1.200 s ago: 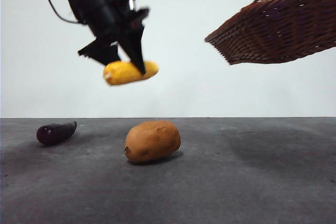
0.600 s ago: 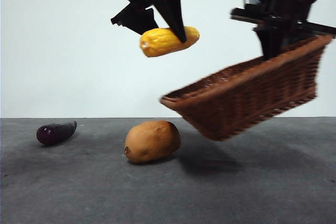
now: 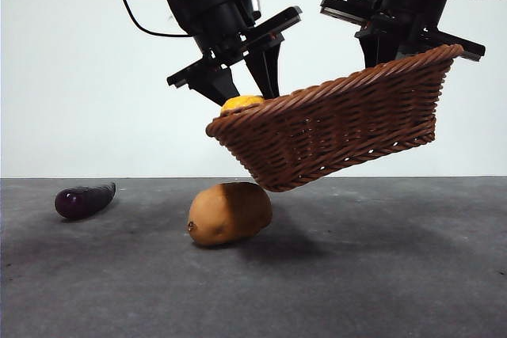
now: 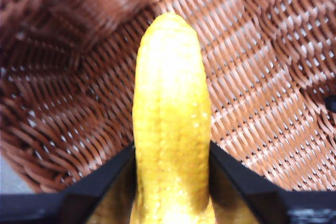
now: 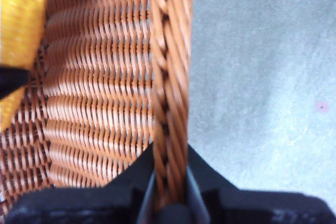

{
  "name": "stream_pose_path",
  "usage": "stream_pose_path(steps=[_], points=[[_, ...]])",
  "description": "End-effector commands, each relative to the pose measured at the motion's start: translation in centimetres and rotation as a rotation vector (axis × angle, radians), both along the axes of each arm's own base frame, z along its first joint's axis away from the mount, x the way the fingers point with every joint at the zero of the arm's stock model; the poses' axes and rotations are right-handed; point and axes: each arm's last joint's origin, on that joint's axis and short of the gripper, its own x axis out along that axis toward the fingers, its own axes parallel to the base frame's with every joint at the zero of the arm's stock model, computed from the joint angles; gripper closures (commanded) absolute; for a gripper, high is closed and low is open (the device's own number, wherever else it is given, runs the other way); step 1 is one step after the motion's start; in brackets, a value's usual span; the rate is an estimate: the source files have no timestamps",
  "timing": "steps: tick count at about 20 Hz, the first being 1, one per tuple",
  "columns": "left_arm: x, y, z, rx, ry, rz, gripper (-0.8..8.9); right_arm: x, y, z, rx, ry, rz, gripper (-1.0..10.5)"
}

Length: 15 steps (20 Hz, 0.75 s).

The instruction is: Help me put the vegetables on the table into the basket

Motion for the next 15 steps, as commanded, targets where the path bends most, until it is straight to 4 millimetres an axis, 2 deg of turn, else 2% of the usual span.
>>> stream_pose_path(steps=[1, 5, 7, 12, 15], points=[[0.3, -0.4, -0.3, -0.021, -0.012, 0.0, 2.69, -0.3, 0.0, 0.5, 0.023, -0.015, 0.001, 9.5], [0.7, 0.1, 0.2, -0.034, -0.052, -0.011, 2.7, -0.3, -0.1, 0.5, 0.013, -0.016, 0.022, 9.6], [0.2, 1.2, 1.7, -0.017, -0.101, -0.061, 2.71, -0.2, -0.6, 0.5, 0.008, -0.018, 0.018, 9.5], [-3.9, 4.0, 7.9, 0.008, -0.249, -0.184, 2.8, 0.3, -3.3, 0.3, -0.022, 0.012, -0.009, 9.5], [-6.3, 5.5, 9.7, 0.05, -0.252, -0.249, 2.83, 0.4, -4.5, 0.3, -0.041, 0.029, -0.007, 9.5]])
